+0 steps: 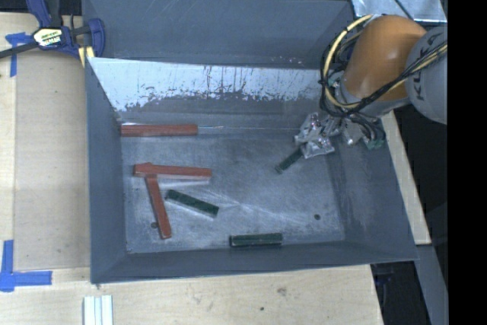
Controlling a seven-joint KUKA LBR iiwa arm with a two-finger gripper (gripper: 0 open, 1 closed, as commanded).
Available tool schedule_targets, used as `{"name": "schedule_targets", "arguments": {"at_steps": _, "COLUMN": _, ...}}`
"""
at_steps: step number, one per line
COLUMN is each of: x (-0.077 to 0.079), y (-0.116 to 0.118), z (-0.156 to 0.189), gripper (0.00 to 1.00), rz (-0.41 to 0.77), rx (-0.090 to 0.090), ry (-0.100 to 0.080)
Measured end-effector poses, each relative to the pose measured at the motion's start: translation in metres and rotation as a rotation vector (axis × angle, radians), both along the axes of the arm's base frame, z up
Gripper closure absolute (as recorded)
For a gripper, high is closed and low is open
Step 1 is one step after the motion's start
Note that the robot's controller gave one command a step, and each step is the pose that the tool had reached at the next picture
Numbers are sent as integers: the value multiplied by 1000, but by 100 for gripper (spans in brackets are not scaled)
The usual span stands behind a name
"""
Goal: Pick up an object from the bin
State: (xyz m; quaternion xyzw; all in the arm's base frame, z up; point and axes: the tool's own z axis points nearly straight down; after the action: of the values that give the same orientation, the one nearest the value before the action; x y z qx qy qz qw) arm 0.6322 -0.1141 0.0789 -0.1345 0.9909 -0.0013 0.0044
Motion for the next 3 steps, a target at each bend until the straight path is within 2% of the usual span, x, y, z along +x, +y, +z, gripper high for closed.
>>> {"name": "schedule_targets", "arguments": {"at_steps": 1, "x": -5, "y": 0, "z": 46, "gripper": 100, "rz": 2, "rx": 2, "ry": 8}}
{"name": "schedule_targets", "arguments": {"at_steps": 2, "x": -3, "y": 0, "z": 88, "gripper": 100, "rz": 13, "rx": -1, "ry": -1}}
{"name": "schedule_targets", "arguments": {"at_steps": 3, "x": -22, "y": 5, "z": 108, "gripper": 0, "rz": 105, "rx": 1, "ry": 7}}
